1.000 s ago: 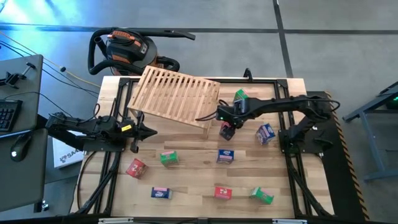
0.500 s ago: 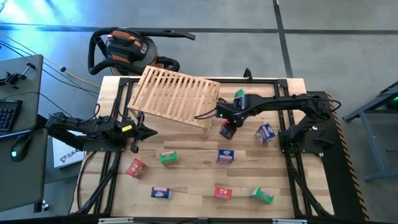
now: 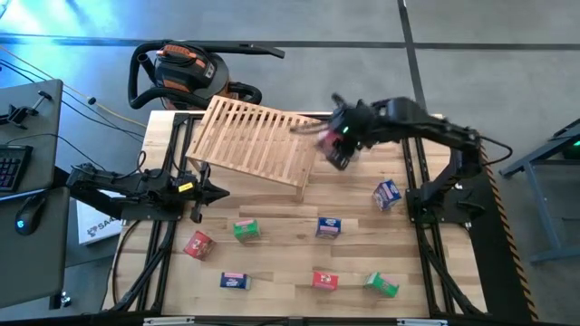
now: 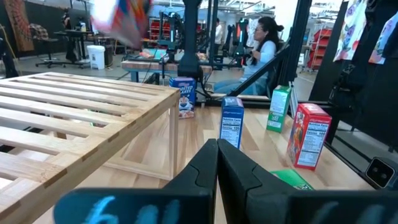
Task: Stack cereal on shelf
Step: Put the top right red cereal box on the shelf
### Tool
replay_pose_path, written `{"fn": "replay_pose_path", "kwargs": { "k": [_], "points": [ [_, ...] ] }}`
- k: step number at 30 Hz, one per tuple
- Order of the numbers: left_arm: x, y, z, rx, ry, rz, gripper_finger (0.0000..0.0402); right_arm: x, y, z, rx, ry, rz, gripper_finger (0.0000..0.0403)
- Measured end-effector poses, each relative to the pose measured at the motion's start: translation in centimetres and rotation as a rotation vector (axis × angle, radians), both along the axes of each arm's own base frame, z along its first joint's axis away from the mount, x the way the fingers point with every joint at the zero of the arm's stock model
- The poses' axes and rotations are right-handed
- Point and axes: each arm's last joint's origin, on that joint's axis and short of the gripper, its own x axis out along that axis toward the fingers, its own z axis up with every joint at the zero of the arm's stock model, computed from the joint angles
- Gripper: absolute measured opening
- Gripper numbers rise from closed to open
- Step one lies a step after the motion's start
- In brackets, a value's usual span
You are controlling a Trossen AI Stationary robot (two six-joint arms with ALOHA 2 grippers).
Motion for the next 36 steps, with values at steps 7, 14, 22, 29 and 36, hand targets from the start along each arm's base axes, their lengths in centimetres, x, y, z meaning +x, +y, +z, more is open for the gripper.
{"fn": "replay_pose_path", "kwargs": {
  "k": [7,14,22,29,36],
  "points": [
    [0.0,0.0,0.0,-0.001,-0.002,0.0,0.0,2.7,-4.2,3.9,-0.21,-0.224,0.151,0.0134],
    [0.0,0.0,0.0,0.011,-0.001,0.001,0.0,6.3,-8.9,1.1,-0.171,-0.228,0.263,0.0134],
    [0.0,0.0,0.0,0.01,0.002,0.001,0.0,9.4,-11.8,-3.5,-0.075,-0.138,0.272,0.0134],
    [0.0,0.0,0.0,0.01,0.003,0.001,0.0,10.2,-11.9,-4.9,-0.048,-0.085,0.283,0.0134],
    [0.0,0.0,0.0,0.01,0.003,0.001,0.0,10.7,-11.5,-5.2,-0.058,-0.088,0.298,0.0134]
  ]
}}
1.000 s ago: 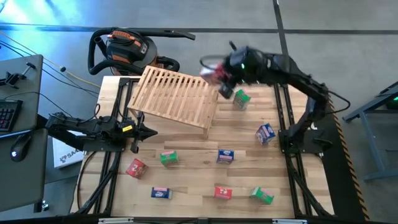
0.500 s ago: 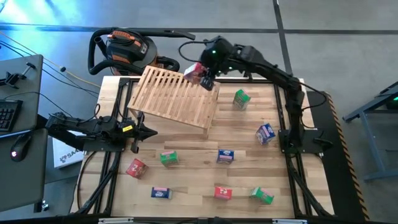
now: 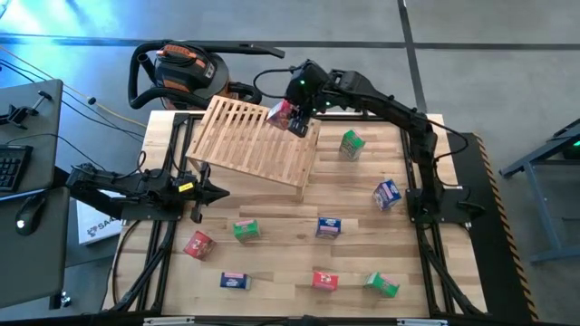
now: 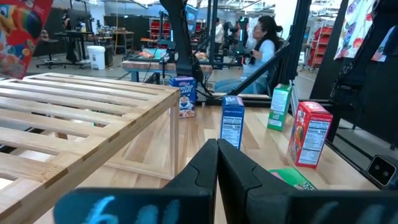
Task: Stack cereal on shelf
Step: Put the top right red cereal box on the shelf
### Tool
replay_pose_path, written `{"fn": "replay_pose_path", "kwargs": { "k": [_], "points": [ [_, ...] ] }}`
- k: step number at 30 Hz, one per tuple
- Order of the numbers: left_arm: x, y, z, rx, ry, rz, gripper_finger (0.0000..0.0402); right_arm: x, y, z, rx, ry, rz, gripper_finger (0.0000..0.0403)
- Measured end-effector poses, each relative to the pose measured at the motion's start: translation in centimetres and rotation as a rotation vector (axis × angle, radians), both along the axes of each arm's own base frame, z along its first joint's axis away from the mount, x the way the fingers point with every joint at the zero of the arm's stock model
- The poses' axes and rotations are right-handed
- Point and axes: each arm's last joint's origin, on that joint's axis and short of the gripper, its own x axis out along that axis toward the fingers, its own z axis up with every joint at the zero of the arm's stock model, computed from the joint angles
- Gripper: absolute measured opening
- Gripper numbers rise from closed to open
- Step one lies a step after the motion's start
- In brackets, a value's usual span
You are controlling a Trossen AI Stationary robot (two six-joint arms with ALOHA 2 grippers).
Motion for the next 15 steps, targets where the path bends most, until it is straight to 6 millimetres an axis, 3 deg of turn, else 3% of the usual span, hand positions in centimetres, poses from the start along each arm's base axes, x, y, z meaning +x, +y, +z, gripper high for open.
{"fn": "replay_pose_path", "kwargs": {
  "k": [15],
  "points": [
    [0.0,0.0,0.0,-0.008,0.002,-0.005,0.0,1.5,-0.2,-1.6,-0.026,0.018,0.004,0.0134]
  ]
}}
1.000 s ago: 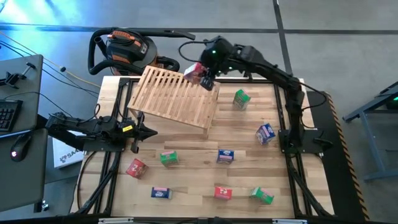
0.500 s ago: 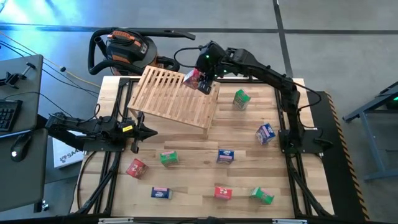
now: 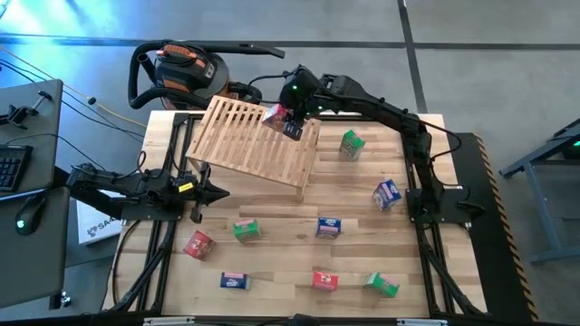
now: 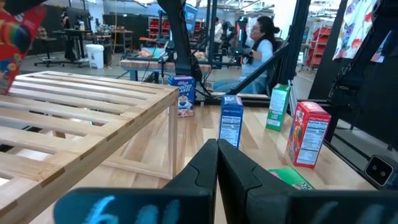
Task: Stack cereal on shelf
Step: Put the top right red cereal box on the shelf
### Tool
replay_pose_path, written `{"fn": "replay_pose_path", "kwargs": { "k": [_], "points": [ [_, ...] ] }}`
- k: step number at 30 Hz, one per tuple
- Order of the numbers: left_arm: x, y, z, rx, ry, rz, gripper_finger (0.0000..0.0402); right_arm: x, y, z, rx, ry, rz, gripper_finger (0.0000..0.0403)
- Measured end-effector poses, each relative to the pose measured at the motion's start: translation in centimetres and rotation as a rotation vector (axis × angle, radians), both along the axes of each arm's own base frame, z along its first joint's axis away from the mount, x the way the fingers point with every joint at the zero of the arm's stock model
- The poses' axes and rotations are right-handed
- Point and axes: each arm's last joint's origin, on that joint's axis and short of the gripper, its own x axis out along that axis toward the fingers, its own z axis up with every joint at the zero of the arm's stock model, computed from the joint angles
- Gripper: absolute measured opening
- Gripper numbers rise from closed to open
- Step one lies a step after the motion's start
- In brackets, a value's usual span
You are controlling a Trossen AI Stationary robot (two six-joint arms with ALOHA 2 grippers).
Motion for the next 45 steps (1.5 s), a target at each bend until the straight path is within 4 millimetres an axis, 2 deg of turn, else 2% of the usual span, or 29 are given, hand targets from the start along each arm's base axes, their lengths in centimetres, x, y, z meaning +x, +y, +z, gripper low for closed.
{"fn": "replay_pose_path", "kwargs": {
  "k": [9,17,21,45],
  "points": [
    [0.0,0.0,0.0,0.0,-0.001,-0.003,0.0,0.2,0.3,0.1,-0.033,0.004,0.005,0.0139],
    [0.0,0.0,0.0,0.0,-0.001,-0.003,0.0,0.4,0.2,0.3,-0.044,-0.027,0.001,0.0208],
    [0.0,0.0,0.0,-0.001,-0.001,-0.003,0.0,0.7,0.1,0.5,-0.071,-0.061,-0.01,0.0227],
    [0.0,0.0,0.0,-0.003,-0.001,-0.003,0.0,1.9,-0.4,2.3,-0.199,-0.251,0.031,0.0227]
  ]
}}
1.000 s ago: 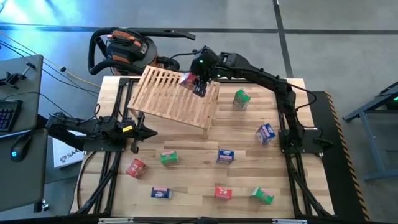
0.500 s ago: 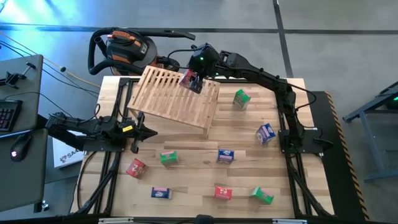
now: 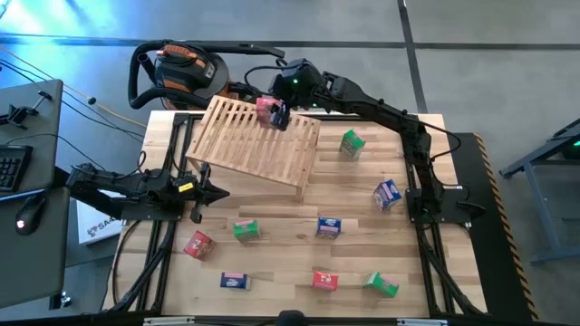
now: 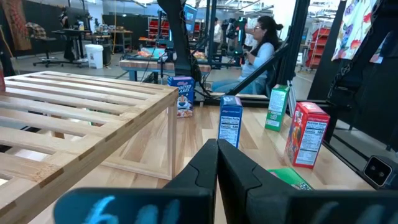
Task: Stack cereal on shelf
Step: Put the top right red cereal box on the shelf
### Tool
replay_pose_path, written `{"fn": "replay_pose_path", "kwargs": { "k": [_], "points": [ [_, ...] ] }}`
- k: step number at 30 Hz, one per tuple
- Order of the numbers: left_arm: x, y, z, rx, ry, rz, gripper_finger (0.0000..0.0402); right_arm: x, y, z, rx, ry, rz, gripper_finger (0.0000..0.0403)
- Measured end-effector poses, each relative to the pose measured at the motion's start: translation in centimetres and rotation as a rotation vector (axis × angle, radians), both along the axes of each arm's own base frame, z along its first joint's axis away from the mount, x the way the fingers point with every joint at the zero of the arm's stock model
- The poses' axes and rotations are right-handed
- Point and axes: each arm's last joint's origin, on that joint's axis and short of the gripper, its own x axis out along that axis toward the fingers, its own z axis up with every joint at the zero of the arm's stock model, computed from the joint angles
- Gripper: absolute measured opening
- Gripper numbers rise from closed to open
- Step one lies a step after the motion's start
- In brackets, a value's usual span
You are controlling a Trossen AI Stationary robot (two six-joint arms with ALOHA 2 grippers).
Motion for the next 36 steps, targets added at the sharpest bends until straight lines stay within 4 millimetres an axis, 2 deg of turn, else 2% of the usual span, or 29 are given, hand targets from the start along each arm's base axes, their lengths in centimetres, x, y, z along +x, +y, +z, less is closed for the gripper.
{"fn": "replay_pose_path", "kwargs": {
  "k": [6,9,13,17,20,24,30,36],
  "points": [
    [0.0,0.0,0.0,-0.024,0.001,0.0,0.0,0.2,0.5,0.4,-0.053,-0.003,0.04,0.0225],
    [0.0,0.0,0.0,-0.033,0.001,0.0,0.0,-0.3,1.4,1.3,-0.073,0.026,0.045,0.021],
    [0.0,0.0,0.0,-0.058,-0.001,-0.001,0.0001,-2.3,2.9,2.9,-0.127,0.094,0.03,0.0169],
    [0.0,-0.1,0.0,-0.058,0.002,-0.024,0.0001,-4.1,3.7,3.3,-0.053,0.163,0.047,0.0113],
    [0.0,-0.1,0.0,-0.051,0.001,-0.02,0.0001,-4.6,3.5,2.1,0.038,0.247,0.039,0.0066],
    [0.0,-0.1,0.0,-0.05,0.0,-0.019,0.0001,-3.7,2.6,-0.5,0.082,0.338,-0.021,0.0009],
    [0.0,0.0,0.0,-0.05,-0.002,-0.008,0.0001,-2.7,1.4,-4.4,0.115,0.357,-0.118,0.0014],
    [0.0,0.0,0.0,-0.049,-0.003,0.016,0.0001,-1.4,0.6,-7.8,0.136,0.286,-0.18,0.0002]
  ]
}}
